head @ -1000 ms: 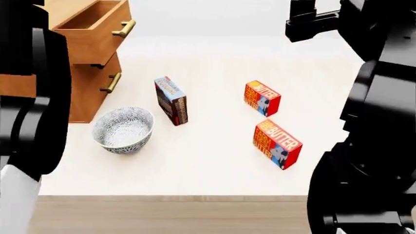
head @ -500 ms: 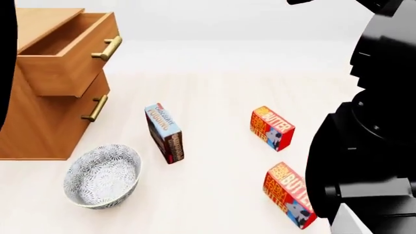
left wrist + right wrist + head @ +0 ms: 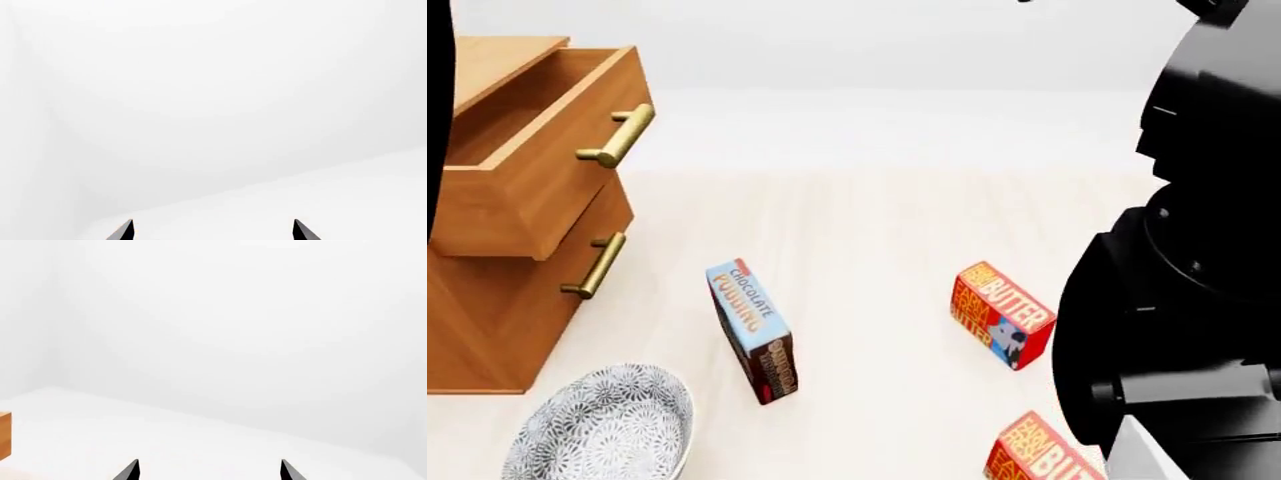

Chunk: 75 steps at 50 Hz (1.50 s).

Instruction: Put the butter at the front in the top drawer of the cabinet and close it.

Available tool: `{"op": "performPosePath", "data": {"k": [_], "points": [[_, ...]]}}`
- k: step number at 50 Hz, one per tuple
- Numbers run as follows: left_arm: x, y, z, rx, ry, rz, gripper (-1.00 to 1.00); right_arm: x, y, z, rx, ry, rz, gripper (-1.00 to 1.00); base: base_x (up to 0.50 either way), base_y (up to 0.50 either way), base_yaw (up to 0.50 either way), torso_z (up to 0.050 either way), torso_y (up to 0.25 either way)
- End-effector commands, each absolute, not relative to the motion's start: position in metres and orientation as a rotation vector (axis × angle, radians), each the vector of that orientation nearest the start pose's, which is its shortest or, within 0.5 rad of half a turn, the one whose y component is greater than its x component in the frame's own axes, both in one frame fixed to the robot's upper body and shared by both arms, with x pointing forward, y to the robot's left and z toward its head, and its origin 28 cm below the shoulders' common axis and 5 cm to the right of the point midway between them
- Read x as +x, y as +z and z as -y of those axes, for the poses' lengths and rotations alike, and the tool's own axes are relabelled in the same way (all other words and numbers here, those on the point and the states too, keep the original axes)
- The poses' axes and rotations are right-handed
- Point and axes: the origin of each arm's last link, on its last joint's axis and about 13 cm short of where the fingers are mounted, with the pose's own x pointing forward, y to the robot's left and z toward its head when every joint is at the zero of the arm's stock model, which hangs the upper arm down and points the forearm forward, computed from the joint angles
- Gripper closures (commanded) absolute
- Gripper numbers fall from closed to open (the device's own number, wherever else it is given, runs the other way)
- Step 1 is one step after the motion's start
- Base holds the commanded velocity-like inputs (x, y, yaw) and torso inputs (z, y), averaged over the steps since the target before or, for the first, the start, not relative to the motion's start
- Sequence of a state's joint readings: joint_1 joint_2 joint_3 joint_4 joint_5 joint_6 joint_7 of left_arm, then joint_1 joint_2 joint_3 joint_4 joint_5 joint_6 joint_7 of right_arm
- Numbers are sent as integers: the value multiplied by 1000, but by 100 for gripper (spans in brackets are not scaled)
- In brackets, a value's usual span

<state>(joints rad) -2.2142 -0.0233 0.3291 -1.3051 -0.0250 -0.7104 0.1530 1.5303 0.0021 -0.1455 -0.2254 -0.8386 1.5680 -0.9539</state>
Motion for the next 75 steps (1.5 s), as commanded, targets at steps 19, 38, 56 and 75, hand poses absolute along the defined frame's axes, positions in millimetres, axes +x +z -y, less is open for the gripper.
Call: {"op": "performPosePath", "data": {"k": [19, 38, 56, 75], "points": [[290, 535, -291, 512, 7, -589, -100, 249, 401, 138, -153, 157, 201, -100, 0, 0, 0, 0, 0], [333, 457, -309, 147, 67, -545, -100, 268, 382, 139, -115, 204, 148, -100, 0, 0, 0, 0, 0], [356, 408, -304, 124, 168, -641, -100, 279, 373, 138, -106, 207, 122, -100, 0, 0, 0, 0, 0], [363, 379, -307, 118, 169, -733, -100, 278, 370, 139, -98, 206, 124, -100, 0, 0, 0, 0, 0]]}}
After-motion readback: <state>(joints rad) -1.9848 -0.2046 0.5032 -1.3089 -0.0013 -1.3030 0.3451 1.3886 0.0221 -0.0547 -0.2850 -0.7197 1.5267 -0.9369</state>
